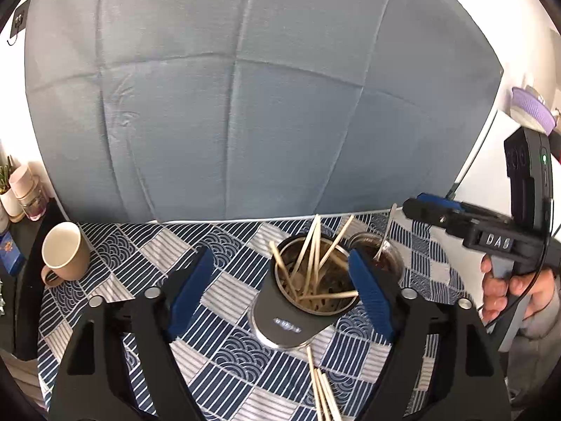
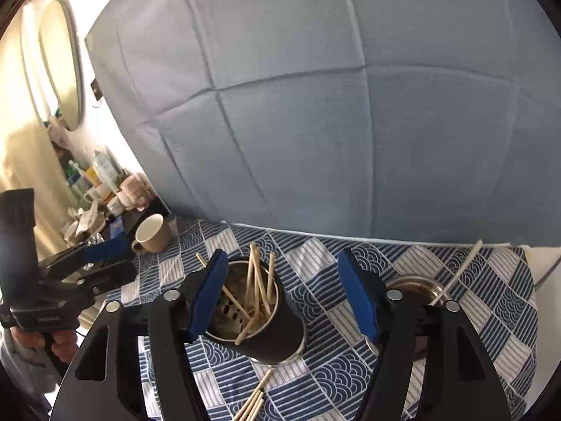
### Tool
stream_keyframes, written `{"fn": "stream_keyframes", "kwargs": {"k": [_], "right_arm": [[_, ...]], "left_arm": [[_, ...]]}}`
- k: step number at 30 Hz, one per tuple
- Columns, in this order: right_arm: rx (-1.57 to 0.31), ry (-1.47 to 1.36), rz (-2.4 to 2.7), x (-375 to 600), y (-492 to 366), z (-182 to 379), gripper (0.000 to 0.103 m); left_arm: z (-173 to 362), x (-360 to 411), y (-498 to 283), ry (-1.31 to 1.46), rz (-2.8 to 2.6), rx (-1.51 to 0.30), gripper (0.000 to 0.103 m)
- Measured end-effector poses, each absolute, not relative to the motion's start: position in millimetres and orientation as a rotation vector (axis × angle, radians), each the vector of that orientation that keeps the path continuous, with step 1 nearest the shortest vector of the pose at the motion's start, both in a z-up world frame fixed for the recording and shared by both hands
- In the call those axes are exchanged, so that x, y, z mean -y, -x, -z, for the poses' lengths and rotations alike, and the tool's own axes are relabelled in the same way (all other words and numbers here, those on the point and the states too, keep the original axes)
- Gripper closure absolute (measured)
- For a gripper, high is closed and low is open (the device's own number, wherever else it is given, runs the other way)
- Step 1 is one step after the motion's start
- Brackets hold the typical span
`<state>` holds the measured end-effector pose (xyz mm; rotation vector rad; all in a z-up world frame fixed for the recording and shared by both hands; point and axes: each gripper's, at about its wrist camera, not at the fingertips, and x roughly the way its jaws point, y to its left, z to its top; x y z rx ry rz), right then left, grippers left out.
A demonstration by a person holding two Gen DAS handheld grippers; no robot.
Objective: Organize utensils
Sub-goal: 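Move both open tools back down to the remaining chopsticks on the cloth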
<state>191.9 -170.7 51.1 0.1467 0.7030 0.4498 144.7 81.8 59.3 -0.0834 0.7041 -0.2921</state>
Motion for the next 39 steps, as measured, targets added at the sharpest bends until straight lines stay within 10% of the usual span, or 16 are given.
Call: {"fn": "stream_keyframes", "kwargs": {"k": [10,39], "right_arm": [[-0.766,-0.121,-0.394,173.9,-178.4,-33.2,0.020],[-1.088,-0.055,-0.363,169.8,-112.1,84.6,0.019]], "left_arm": [[-19.5,-86.3,-130.1,0.078,0.279,-0.822,0.018],[120.0,-35.2,-79.2,-0.124,0.348,-1.160,0.013]]}}
